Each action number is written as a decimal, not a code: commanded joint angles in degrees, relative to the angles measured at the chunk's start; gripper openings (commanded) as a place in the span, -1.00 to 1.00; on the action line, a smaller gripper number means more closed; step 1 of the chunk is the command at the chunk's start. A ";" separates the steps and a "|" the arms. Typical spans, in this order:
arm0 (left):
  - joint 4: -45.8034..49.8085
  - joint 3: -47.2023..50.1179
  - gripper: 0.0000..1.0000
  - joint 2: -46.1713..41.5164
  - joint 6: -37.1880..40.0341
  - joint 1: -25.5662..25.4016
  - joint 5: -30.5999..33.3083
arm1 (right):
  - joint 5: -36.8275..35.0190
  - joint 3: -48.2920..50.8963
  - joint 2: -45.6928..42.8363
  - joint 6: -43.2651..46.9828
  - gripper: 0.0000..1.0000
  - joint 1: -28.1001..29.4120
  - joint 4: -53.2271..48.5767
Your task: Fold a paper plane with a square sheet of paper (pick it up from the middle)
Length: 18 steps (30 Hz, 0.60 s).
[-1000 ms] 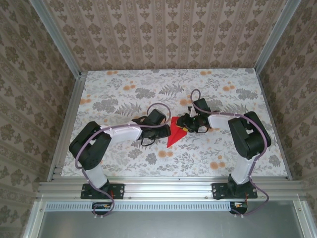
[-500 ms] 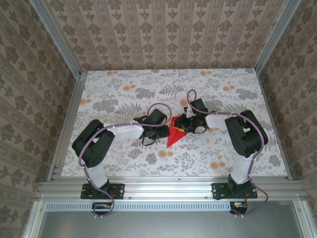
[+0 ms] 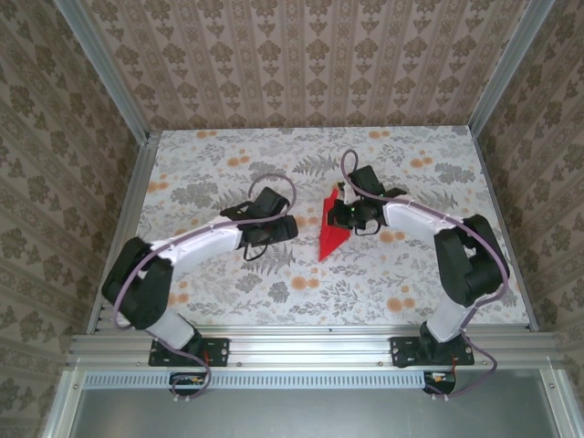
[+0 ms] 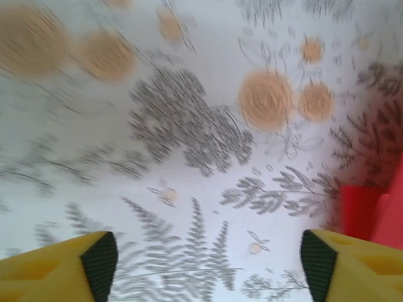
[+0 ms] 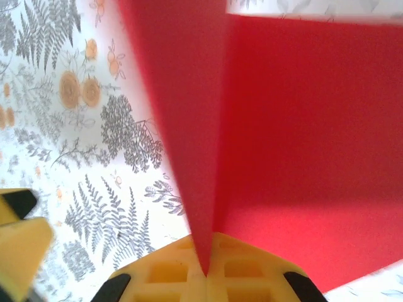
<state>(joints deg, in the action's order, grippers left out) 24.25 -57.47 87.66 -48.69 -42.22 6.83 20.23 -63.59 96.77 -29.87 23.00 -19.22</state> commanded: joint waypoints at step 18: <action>14.15 8.59 1.00 -23.23 3.13 15.66 5.24 | -66.70 -23.94 18.13 19.41 -0.89 19.71 -29.39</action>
<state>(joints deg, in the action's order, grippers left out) 35.90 -49.87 66.81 -45.78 -27.64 13.06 -32.91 -84.64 110.43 -12.69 40.29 -42.68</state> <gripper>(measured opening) 0.999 0.058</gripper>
